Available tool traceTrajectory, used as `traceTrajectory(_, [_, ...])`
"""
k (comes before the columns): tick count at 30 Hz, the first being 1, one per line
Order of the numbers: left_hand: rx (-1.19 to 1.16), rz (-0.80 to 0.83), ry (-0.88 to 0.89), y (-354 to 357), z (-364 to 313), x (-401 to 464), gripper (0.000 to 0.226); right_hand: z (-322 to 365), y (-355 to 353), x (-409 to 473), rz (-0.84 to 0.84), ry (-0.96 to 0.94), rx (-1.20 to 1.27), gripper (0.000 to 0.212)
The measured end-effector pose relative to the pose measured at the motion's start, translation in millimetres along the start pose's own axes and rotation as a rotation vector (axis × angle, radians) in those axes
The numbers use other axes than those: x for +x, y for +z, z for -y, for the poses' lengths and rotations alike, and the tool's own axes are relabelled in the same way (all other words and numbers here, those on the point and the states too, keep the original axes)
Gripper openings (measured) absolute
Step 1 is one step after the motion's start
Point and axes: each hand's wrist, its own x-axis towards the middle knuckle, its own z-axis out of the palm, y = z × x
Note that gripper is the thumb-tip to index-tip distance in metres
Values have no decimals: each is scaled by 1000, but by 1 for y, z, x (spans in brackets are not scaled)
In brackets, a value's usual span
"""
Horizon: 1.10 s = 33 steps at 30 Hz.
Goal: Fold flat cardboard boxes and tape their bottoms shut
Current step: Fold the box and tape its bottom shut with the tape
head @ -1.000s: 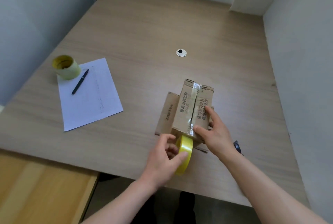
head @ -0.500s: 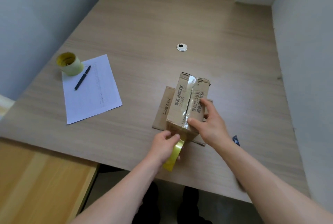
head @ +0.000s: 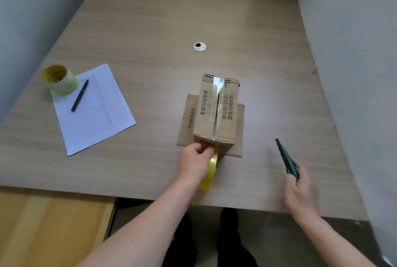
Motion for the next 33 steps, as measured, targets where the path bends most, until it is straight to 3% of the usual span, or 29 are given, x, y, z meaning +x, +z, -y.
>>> traceTrajectory(2, [0,6,-7,-1,-1,0,16,25,-6,-14,-48,-242,152,34])
traceTrajectory(6, [10,6,12,-3,0,0,15,51,-9,-31,30,-729,101,33])
traceTrajectory(12, [56,0,43,-6,6,2,17,66,-5,-32,75,-817,-103,35])
traceTrajectory(20, [119,3,-27,-8,5,2,23,83,5,-27,133,-804,-205,32])
traceTrajectory(24, [139,-37,-33,-10,3,1,36,59,0,-23,121,-781,-166,31])
traceTrajectory(26, [148,-44,-53,-11,3,4,37,33,-6,-21,102,-666,-193,30])
traceTrajectory(30, [124,-28,-64,-11,2,3,30,-9,-5,-12,99,-187,-388,42])
traceTrajectory(33, [106,15,-46,-10,3,-4,21,2,7,-5,146,-50,-514,49])
